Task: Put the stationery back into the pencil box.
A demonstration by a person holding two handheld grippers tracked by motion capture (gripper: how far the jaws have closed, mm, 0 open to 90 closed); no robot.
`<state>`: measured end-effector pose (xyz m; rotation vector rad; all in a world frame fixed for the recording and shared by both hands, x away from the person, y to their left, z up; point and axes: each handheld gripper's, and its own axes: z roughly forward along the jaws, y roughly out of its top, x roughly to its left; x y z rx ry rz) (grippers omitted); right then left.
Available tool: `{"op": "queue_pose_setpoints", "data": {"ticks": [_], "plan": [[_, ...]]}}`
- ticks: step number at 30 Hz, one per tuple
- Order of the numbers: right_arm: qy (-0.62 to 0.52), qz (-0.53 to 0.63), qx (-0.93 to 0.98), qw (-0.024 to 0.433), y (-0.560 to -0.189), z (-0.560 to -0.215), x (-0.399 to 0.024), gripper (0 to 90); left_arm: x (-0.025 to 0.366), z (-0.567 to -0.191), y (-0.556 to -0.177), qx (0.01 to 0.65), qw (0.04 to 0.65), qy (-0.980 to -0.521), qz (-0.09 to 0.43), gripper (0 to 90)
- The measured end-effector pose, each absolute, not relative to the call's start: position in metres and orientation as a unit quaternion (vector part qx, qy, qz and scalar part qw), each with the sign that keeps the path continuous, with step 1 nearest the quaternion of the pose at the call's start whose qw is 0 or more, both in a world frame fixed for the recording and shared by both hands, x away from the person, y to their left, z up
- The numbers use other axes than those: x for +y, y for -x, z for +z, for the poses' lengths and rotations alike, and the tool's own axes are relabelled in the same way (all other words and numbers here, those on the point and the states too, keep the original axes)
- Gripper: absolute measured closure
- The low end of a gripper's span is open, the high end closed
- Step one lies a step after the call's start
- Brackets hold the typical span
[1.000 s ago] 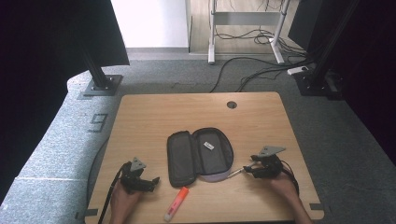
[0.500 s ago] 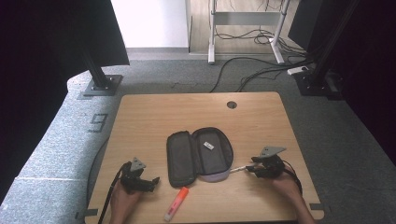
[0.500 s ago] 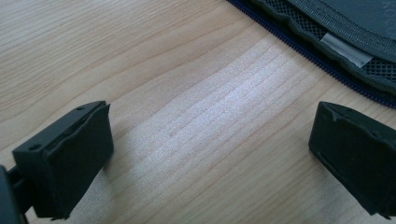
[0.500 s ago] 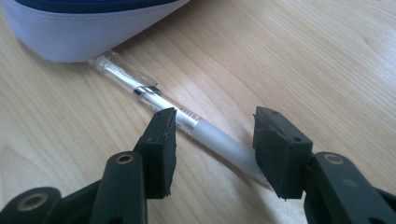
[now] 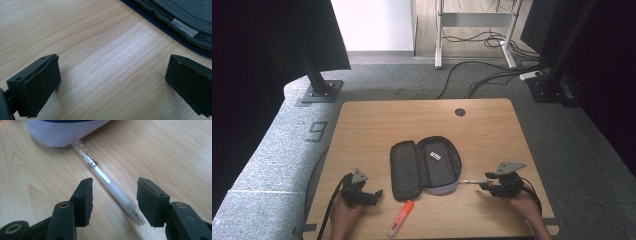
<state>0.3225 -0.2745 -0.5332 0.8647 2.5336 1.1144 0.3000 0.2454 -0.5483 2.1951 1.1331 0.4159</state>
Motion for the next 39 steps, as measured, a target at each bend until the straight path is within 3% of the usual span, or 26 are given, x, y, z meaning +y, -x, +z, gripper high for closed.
{"op": "queue_pose_setpoints", "data": {"ticks": [9, 19, 39], "plan": [[-0.283, 0.370, 0.880, 0.096, -0.344, -0.544, -0.260, 52.9, 0.245, -0.548, -0.300, 0.430, 0.313, -0.832, 0.158, 0.0], [-0.292, 0.364, 0.877, 0.112, -0.341, -0.543, -0.260, 77.4, 0.245, -0.548, -0.300, 0.430, 0.313, -0.832, 0.158, 0.0], [-0.345, 0.366, 0.853, 0.139, -0.342, -0.539, -0.267, 78.4, 0.245, -0.548, -0.300, 0.429, 0.313, -0.832, 0.158, 0.0]]}}
